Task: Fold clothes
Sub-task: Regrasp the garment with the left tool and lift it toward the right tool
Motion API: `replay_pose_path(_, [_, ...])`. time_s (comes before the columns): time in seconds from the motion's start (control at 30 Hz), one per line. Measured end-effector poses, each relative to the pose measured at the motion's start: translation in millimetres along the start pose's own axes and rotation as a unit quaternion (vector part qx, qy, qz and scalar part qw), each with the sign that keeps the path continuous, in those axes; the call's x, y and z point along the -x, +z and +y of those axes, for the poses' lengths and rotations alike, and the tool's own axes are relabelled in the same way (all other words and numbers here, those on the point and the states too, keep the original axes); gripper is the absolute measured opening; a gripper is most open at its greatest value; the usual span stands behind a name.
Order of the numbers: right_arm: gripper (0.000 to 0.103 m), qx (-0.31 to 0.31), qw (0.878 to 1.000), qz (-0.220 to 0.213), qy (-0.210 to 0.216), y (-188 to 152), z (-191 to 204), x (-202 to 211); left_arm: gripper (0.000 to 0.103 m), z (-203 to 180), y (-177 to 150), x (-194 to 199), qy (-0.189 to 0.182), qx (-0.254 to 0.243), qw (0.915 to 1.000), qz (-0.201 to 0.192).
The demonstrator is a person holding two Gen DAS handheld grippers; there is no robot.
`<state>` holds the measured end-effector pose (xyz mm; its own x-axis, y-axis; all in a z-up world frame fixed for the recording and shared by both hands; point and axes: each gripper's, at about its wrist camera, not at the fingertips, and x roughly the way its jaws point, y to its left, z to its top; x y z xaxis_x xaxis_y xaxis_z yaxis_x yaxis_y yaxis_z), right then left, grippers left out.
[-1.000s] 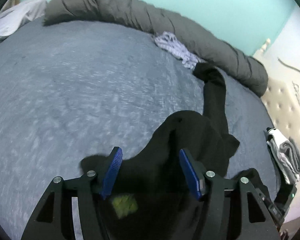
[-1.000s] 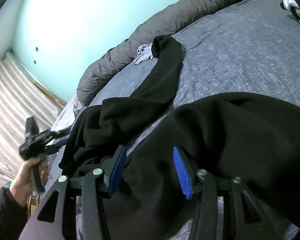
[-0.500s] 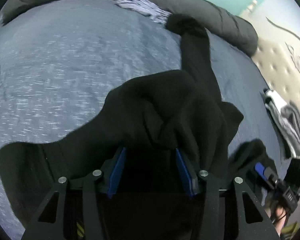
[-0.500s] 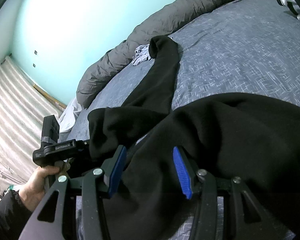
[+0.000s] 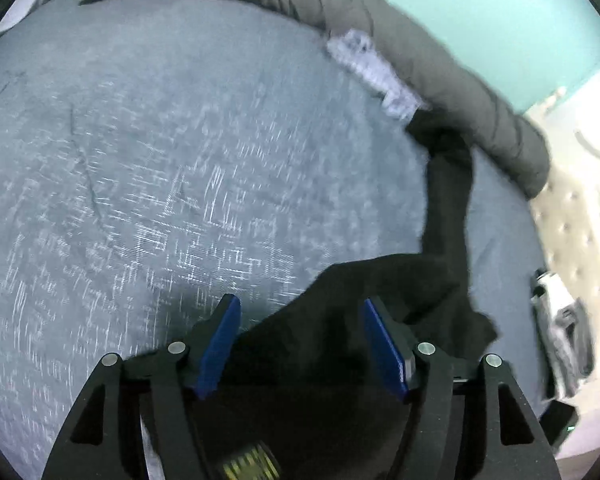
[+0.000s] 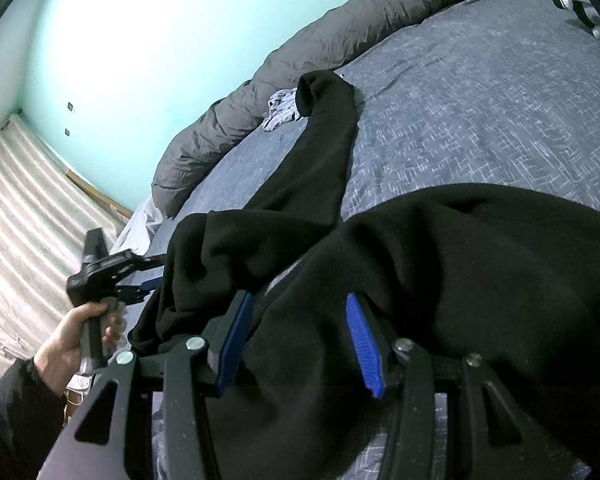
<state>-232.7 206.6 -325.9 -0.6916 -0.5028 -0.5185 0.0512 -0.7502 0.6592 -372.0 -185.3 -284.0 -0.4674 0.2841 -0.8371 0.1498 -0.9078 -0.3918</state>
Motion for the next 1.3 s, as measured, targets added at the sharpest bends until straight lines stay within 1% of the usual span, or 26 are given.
replay_pose_path(0.07, [0.050, 0.000, 1.000, 0.002, 0.000, 0, -1, -1, 0.068, -4, 3, -18, 0.011, -0.017, 0.9995, 0.025])
replay_pose_path(0.13, [0.050, -0.001, 1.000, 0.003, 0.001, 0, -2, -1, 0.068, -9, 3, -31, 0.001, -0.029, 0.9988, 0.039])
replay_pose_path(0.27, [0.050, -0.003, 1.000, 0.003, 0.002, 0, -4, -1, 0.069, -24, 3, -48, -0.004, -0.064, 0.9963, 0.057])
replay_pose_path(0.4, [0.050, -0.004, 1.000, 0.004, 0.001, -1, -4, -1, 0.070, -31, -5, -58, 0.004, -0.073, 0.9953, 0.062])
replay_pose_path(0.53, [0.050, -0.004, 1.000, 0.004, 0.000, -1, -4, -2, 0.069, -38, -11, -60, 0.024, -0.096, 0.9937, 0.053])
replay_pose_path(0.57, [0.050, -0.004, 1.000, 0.004, -0.001, -1, -4, -2, 0.064, -38, -12, -59, 0.027, -0.098, 0.9936, 0.050])
replay_pose_path(0.6, [0.050, -0.004, 1.000, 0.004, -0.001, -1, -4, -2, 0.057, -40, -13, -58, 0.030, -0.101, 0.9934, 0.047])
replay_pose_path(0.63, [0.050, -0.004, 1.000, 0.004, -0.001, -2, -4, -2, 0.053, -41, -14, -57, 0.030, -0.104, 0.9930, 0.046])
replay_pose_path(0.7, [0.050, -0.004, 1.000, 0.004, -0.001, -2, -3, -2, 0.040, -44, -16, -56, 0.031, -0.112, 0.9923, 0.044])
replay_pose_path(0.73, [0.050, -0.004, 1.000, 0.004, -0.001, -2, -3, -2, 0.036, -46, -16, -56, 0.033, -0.117, 0.9917, 0.043])
replay_pose_path(0.77, [0.050, -0.004, 1.000, 0.003, -0.001, -2, -3, -2, 0.029, -49, -17, -56, 0.034, -0.122, 0.9910, 0.043])
replay_pose_path(0.83, [0.050, -0.005, 1.000, 0.003, -0.001, -1, -3, -3, 0.024, -54, -19, -53, 0.039, -0.135, 0.9894, 0.039])
replay_pose_path(0.87, [0.050, -0.006, 1.000, 0.003, 0.000, -1, -3, -3, 0.021, -56, -19, -51, 0.042, -0.139, 0.9887, 0.035])
replay_pose_path(0.97, [0.050, -0.008, 1.000, 0.003, 0.002, 0, -3, -3, 0.016, -57, -15, -36, 0.051, -0.142, 0.9886, 0.012])
replay_pose_path(1.07, [0.050, -0.008, 1.000, 0.002, 0.002, 0, -3, -3, 0.014, -43, 0, 1, 0.062, -0.119, 0.9903, -0.036])
replay_pose_path(1.13, [0.050, -0.007, 1.000, 0.002, 0.002, -1, -3, -3, 0.014, -31, 13, 27, 0.080, -0.107, 0.9889, -0.065])
replay_pose_path(1.3, [0.050, -0.005, 1.000, 0.001, 0.002, -1, -2, -3, 0.014, 3, 44, 82, 0.120, -0.069, 0.9840, -0.113])
